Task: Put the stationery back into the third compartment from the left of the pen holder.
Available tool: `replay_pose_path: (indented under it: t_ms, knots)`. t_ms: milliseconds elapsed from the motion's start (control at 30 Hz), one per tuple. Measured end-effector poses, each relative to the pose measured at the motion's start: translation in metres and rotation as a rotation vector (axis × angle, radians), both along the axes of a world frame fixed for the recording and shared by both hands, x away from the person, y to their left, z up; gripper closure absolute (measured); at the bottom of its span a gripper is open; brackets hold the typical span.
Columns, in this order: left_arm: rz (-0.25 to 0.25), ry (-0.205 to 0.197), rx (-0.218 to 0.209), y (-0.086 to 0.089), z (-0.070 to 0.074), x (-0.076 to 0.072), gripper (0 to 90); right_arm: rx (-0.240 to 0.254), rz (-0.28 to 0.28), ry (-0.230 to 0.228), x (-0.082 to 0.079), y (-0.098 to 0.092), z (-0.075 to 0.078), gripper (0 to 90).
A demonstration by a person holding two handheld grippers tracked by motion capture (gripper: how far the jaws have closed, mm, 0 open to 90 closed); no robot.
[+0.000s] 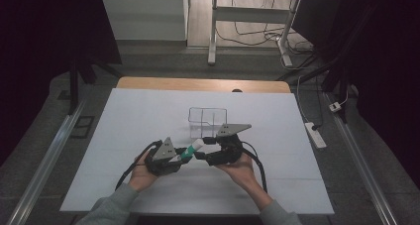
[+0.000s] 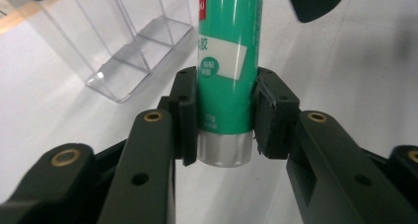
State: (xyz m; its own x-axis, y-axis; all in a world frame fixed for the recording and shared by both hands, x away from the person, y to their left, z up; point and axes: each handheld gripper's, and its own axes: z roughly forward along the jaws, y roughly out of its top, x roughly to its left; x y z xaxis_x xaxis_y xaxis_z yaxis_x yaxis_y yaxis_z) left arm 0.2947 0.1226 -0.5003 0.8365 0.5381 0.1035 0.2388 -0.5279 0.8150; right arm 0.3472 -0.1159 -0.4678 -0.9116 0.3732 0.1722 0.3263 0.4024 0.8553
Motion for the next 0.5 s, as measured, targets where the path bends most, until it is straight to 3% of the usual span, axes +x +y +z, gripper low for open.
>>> replay_pose_path:
  t_ms: [100, 333, 500]
  knots:
    - [-0.011, 0.002, 0.005, -0.005, -0.001, -0.001, 64.9, 0.008, 0.009, 0.002, -0.001, 0.002, -0.001, 36.9]
    - [-0.019, -0.006, 0.051, -0.014, -0.005, -0.003, 64.8, 0.012, 0.028, -0.010, -0.004, 0.004, -0.002, 56.1]
    - [-0.024, -0.009, 0.065, -0.016, -0.006, -0.003, 64.1, 0.054, 0.063, 0.046, -0.002, 0.002, -0.001, 64.1]
